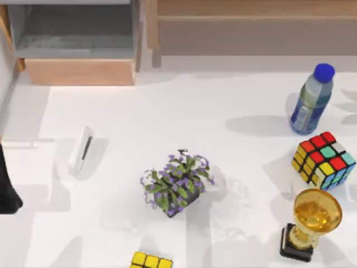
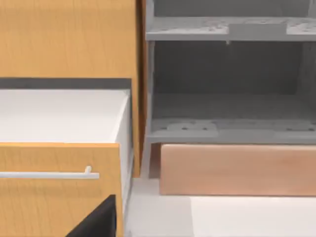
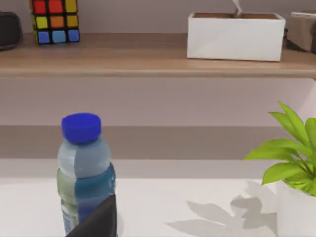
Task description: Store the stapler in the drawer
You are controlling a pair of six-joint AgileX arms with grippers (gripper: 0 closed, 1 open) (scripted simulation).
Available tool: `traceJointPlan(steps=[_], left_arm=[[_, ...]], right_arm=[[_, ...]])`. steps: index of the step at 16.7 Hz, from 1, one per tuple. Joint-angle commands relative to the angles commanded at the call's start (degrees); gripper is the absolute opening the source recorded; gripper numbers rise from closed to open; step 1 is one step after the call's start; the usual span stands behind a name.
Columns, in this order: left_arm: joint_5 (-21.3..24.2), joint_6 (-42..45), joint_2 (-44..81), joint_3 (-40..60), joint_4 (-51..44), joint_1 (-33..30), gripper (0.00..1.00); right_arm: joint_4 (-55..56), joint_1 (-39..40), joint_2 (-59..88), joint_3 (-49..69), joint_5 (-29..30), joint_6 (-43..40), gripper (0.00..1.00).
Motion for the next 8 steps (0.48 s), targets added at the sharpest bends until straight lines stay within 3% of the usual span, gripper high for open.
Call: traceJointPlan(steps=[4, 8], left_arm=[[0.00, -0.09, 1.76, 1.65, -1.16, -0.29, 1.00], [-0.02, -0.59, 12.61, 11.00, -7.71, -1.95, 1.00]], right_arm=[[0.00, 0.00, 0.00, 0.00, 0.00, 0.00, 1.00], [0.00, 0.00, 0.00, 0.00, 0.00, 0.00, 1.00]])
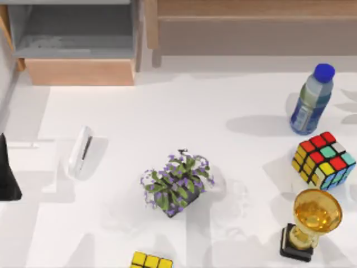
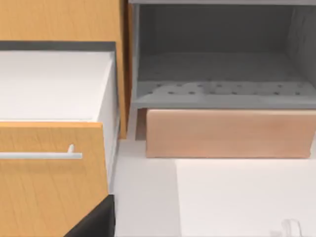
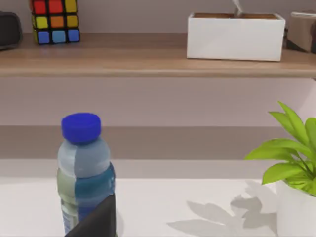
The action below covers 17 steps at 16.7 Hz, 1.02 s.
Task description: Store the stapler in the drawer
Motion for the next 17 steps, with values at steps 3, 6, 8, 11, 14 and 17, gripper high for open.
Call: traceJointPlan(steps=[3, 6, 8, 11, 14, 17], left_arm=[[-0.01, -0.58, 13.85, 10.78, -7.52, -1.91, 1.00], [-0.03, -1.26, 30.86, 23.37, -16.31, -4.14, 1.00], [-0.04, -1.73, 43.09, 32.20, -22.48, -5.70, 1.00], [-0.06, -2.43, 61.48, 45.30, -31.58, -8.00, 1.00], [-0.08, -3.06, 78.37, 57.13, -39.80, -10.09, 1.00], [-0.09, -3.57, 91.92, 66.60, -46.38, -11.75, 1.00]], right_arm=[[0.00, 0.00, 0.00, 0.00, 0.00, 0.00, 1.00], [0.00, 0.00, 0.00, 0.00, 0.00, 0.00, 1.00], [0.00, 0.00, 0.00, 0.00, 0.00, 0.00, 1.00], [0.00, 0.00, 0.00, 0.00, 0.00, 0.00, 1.00], [0.00, 0.00, 0.00, 0.00, 0.00, 0.00, 1.00], [0.00, 0.00, 0.00, 0.00, 0.00, 0.00, 1.00]])
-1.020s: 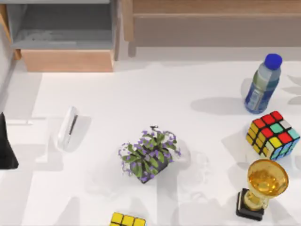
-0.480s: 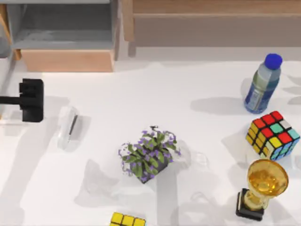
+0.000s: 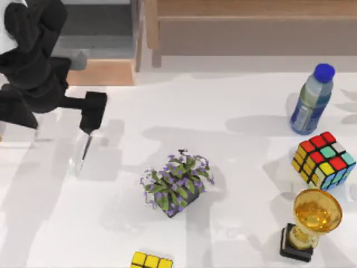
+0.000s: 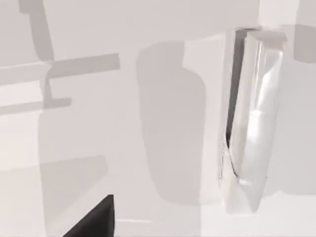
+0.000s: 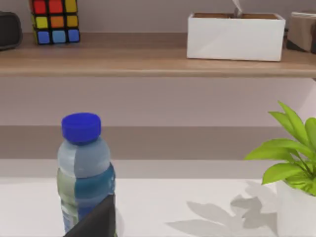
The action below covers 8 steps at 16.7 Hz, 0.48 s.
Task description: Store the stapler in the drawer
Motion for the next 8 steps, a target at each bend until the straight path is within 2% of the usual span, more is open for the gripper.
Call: traceJointPlan(steps=[4, 8], left_arm=[[-0.01, -0.40, 10.14, 7.45, -5.22, -1.32, 1.00], [-0.01, -0.46, 11.55, 8.52, -5.97, -1.51, 1.00]], right_arm=[[0.00, 0.00, 0.00, 0.00, 0.00, 0.00, 1.00], [0.00, 0.00, 0.00, 0.00, 0.00, 0.00, 1.00]])
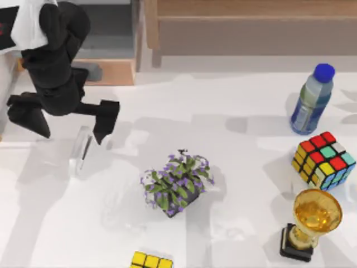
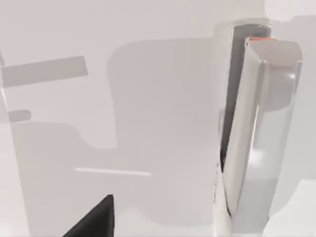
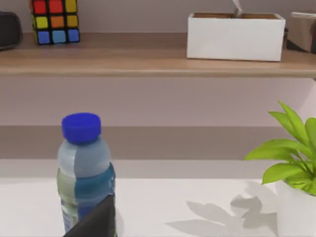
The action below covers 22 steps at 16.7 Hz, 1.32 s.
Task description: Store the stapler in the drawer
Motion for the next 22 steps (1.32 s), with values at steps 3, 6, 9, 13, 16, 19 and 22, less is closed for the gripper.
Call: traceJointPlan(steps=[3, 6, 9, 13, 16, 19, 22], left_arm=[[0.00, 0.08, 0.00, -0.34, 0.34, 0.25, 1.00], [0.01, 0.15, 1.60, -2.60, 4.20, 0.14, 1.00], [0.03, 0.14, 3.60, -5.54, 9.34, 0.09, 1.00], [0.03, 0.14, 3.97, -6.10, 10.07, 0.09, 1.00], [0.03, 0.14, 3.97, -6.10, 10.07, 0.09, 0.77], [0.03, 0.14, 3.97, -6.10, 10.07, 0.09, 0.55], [0.03, 0.14, 3.97, -6.10, 10.07, 0.09, 0.32]], right_arm=[[0.00, 0.00, 0.00, 0.00, 0.00, 0.00, 1.00], [0.00, 0.00, 0.00, 0.00, 0.00, 0.00, 1.00], [0.00, 0.00, 0.00, 0.00, 0.00, 0.00, 1.00], [0.00, 0.00, 0.00, 0.00, 0.00, 0.00, 1.00], [0.00, 0.00, 0.00, 0.00, 0.00, 0.00, 1.00], [0.00, 0.00, 0.00, 0.00, 0.00, 0.00, 1.00], [0.00, 0.00, 0.00, 0.00, 0.00, 0.00, 1.00]])
